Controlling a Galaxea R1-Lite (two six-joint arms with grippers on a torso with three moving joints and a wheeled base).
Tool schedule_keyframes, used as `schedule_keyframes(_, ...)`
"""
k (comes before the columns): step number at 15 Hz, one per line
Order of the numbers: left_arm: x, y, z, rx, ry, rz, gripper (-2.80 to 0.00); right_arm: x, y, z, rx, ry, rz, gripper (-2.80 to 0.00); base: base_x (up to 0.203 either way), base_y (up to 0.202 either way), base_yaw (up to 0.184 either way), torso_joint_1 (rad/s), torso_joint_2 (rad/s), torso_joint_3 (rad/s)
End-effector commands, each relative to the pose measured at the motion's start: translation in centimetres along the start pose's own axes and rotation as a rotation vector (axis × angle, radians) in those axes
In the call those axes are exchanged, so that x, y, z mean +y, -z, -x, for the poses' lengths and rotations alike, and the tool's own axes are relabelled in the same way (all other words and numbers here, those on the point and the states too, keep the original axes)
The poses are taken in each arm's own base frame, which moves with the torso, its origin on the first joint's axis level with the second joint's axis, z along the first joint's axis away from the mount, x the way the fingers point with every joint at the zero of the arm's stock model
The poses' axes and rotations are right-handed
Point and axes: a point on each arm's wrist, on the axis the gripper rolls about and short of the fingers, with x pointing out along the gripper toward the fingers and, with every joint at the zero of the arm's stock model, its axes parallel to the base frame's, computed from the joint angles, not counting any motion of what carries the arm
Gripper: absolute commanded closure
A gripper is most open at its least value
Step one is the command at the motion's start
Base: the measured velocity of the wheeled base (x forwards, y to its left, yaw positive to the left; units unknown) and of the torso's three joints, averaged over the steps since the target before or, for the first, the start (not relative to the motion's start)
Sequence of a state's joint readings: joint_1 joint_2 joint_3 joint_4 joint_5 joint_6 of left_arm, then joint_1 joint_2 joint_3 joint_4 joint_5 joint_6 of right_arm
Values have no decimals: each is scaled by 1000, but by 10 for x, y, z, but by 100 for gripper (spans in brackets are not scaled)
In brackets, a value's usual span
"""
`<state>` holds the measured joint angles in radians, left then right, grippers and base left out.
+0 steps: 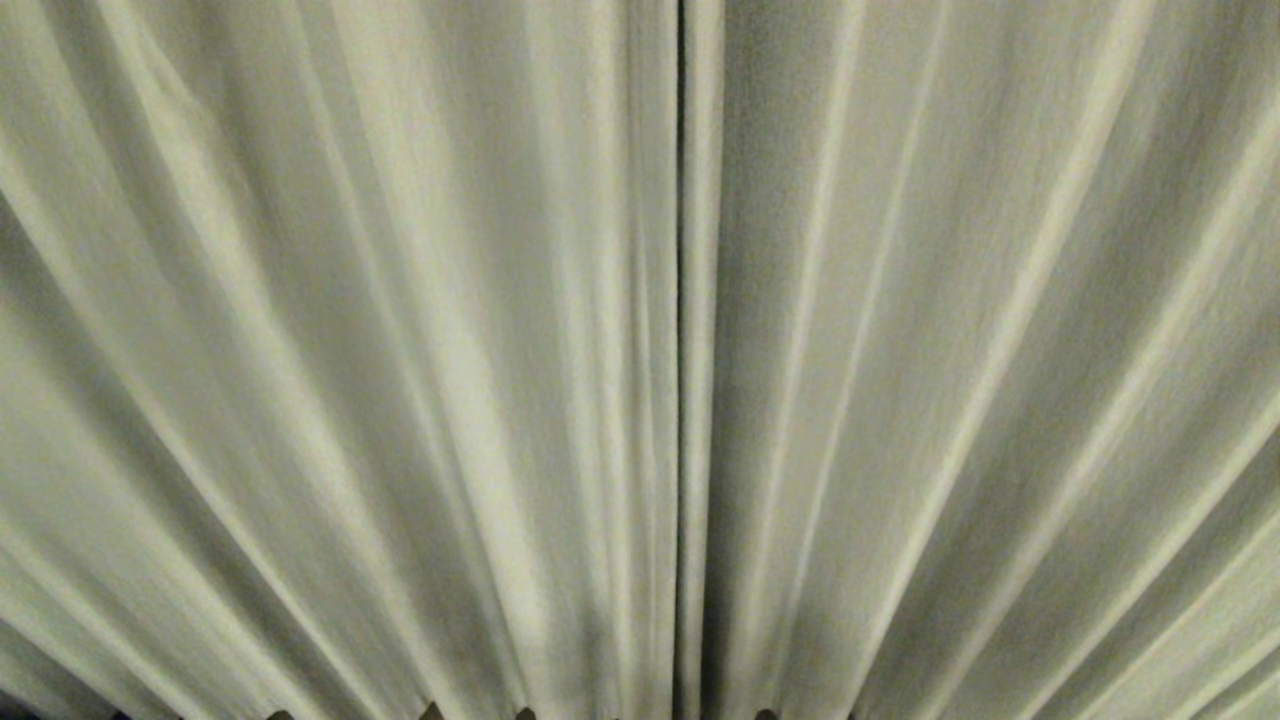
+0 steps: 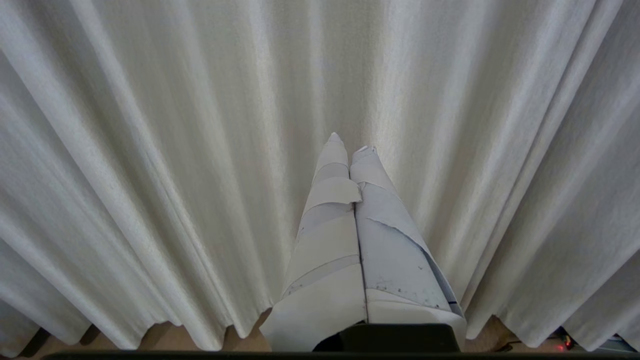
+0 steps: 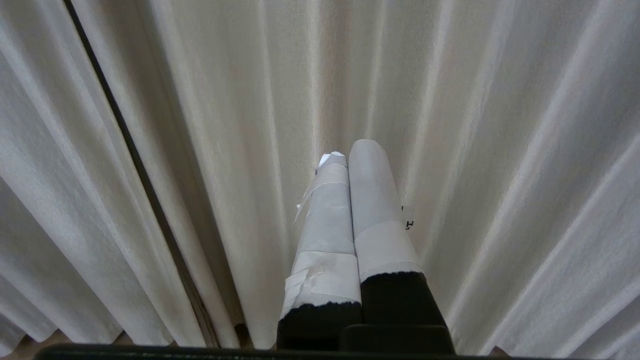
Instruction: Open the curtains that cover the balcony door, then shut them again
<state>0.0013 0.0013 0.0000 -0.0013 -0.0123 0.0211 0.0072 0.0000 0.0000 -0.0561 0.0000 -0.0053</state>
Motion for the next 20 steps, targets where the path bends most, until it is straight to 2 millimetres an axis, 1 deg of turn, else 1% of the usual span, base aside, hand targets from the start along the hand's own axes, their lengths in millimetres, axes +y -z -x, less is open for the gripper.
schedule_keyframes(1,0,0,0,-2,0,0,0,0,0,0,-1,0,1,0,0,0,0,0,0,0)
schedule_keyframes(20,0,0,0,-2,0,0,0,0,0,0,-2,0,-2,0,0,0,0,0,0,0)
